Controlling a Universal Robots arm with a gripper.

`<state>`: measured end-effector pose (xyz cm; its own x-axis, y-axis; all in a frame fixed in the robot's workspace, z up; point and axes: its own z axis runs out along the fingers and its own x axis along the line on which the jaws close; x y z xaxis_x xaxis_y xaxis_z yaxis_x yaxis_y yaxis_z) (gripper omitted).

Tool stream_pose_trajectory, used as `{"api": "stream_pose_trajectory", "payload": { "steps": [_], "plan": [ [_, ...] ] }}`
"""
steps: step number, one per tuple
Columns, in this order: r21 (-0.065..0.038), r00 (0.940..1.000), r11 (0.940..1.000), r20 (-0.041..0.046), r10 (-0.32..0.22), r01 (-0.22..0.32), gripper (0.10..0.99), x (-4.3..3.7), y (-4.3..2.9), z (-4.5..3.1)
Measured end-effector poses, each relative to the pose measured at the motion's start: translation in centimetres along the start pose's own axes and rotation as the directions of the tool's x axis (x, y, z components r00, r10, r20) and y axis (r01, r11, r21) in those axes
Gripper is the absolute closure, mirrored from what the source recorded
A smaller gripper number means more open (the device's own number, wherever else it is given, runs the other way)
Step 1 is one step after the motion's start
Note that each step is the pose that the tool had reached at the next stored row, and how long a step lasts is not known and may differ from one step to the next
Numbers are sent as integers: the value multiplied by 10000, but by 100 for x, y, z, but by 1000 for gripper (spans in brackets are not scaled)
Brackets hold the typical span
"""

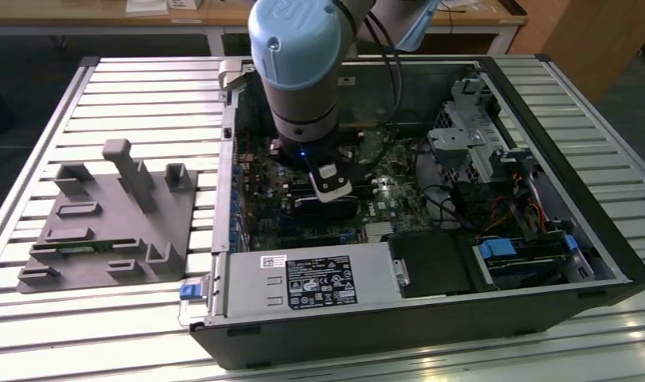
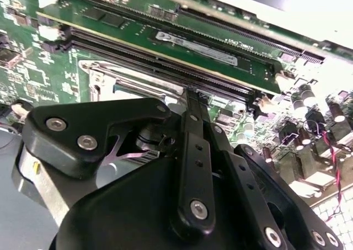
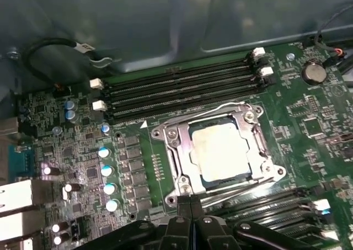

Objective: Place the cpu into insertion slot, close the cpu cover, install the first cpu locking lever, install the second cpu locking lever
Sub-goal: 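Install the second cpu locking lever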

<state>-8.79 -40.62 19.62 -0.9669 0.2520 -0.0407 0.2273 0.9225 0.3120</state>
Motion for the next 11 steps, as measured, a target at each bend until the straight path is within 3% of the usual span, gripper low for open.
{"api": "stream_pose_trajectory", "payload": {
  "steps": [3, 8, 11],
  "plan": [
    [-120, 10000, 9999, -29, 15, -15, 980, 27, -14, 21],
    [-424, 9999, 9991, -101, 47, -52, 980, 56, -29, 43],
    [-530, 9999, 9986, -124, 58, -65, 980, 64, -39, 69]
  ]
}}
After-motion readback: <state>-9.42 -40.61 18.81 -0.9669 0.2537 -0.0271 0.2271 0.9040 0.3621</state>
